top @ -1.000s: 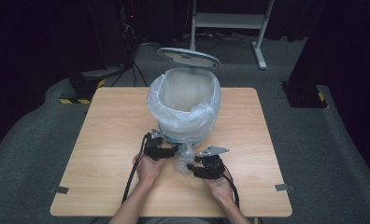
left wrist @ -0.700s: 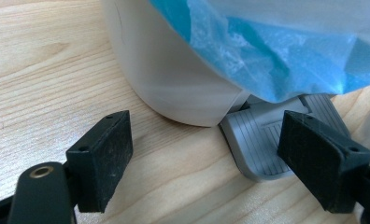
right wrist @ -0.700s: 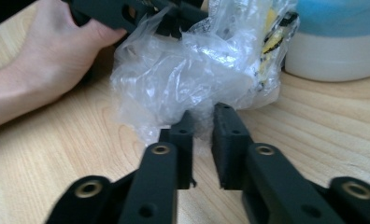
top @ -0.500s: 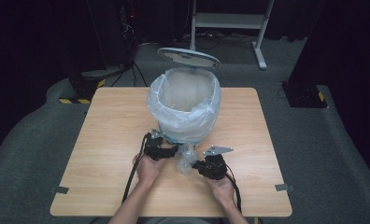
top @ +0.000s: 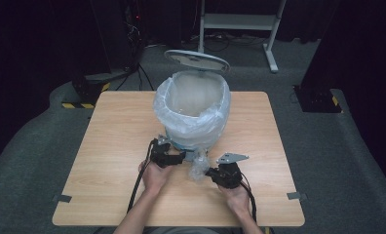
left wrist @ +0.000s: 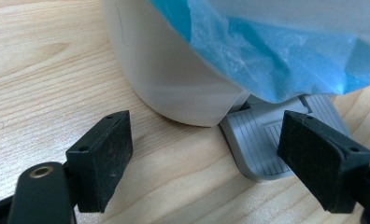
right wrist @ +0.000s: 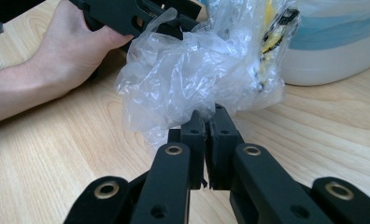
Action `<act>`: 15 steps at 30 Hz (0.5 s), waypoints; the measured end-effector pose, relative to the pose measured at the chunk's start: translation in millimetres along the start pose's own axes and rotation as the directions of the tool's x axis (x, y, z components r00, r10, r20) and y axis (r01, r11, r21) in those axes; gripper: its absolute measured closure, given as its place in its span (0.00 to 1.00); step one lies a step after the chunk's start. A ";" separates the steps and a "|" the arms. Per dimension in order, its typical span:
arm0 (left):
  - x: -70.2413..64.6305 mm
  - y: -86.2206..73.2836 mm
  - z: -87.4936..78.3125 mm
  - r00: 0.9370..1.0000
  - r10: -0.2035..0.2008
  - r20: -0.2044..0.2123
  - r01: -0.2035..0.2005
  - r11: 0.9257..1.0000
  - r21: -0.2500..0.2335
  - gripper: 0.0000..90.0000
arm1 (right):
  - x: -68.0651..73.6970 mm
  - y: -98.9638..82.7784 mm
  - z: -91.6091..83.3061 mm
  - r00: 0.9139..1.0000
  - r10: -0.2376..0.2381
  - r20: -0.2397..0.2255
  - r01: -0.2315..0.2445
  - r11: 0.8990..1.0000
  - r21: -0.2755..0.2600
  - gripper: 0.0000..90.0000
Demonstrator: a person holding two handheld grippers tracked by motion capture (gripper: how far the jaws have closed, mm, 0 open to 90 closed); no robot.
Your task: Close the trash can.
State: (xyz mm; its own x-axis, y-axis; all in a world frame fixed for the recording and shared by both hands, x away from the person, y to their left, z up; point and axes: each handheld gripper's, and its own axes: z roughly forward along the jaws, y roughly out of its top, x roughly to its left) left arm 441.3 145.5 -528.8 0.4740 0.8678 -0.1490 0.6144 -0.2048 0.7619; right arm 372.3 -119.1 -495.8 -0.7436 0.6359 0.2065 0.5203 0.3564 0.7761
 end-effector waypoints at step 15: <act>0.5 0.1 -0.4 1.000 0.008 -0.002 -0.008 1.000 0.007 0.19 | -6.4 -6.2 -24.6 1.000 -0.002 -0.004 0.002 1.000 -0.022 0.97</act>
State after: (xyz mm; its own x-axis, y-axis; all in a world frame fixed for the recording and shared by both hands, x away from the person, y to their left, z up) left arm 441.3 146.1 -528.5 0.4782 0.8668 -0.1416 0.6151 -0.2155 0.7584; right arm 363.5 -142.2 -487.2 -0.7464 0.6325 0.2070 0.5091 0.3424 0.7896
